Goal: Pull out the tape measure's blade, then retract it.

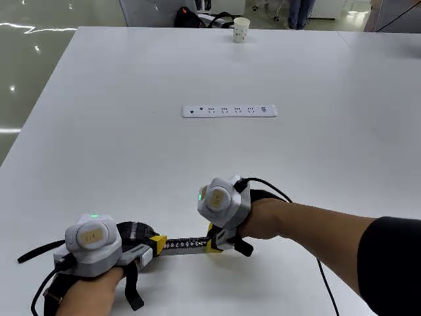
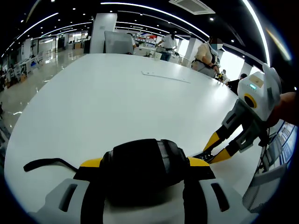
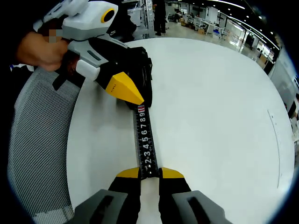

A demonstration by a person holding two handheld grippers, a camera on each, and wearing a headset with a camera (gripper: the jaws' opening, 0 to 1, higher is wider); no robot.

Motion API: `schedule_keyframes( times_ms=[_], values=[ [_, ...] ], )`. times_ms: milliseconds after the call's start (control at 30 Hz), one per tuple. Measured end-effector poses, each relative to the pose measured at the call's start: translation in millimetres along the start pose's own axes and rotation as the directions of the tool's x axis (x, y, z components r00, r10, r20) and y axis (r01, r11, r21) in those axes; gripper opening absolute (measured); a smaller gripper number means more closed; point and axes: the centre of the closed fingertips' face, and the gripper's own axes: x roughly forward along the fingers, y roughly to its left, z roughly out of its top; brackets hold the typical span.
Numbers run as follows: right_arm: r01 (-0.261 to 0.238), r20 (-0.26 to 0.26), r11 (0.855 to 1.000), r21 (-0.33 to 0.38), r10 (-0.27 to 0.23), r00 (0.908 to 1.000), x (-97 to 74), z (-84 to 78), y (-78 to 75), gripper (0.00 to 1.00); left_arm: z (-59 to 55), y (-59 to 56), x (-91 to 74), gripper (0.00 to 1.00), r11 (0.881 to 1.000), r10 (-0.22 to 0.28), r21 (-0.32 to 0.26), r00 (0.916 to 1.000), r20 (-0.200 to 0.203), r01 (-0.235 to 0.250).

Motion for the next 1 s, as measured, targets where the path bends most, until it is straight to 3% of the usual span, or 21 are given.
schedule_keyframes(
  times_ms=[1000],
  values=[
    [0.002,0.017,1.000,0.025,-0.002,0.9999,5.3,12.0,1.5,0.10,-0.1,0.0,0.2,0.63,1.000,0.000,-0.003,1.0000,-0.003,0.000]
  ],
)
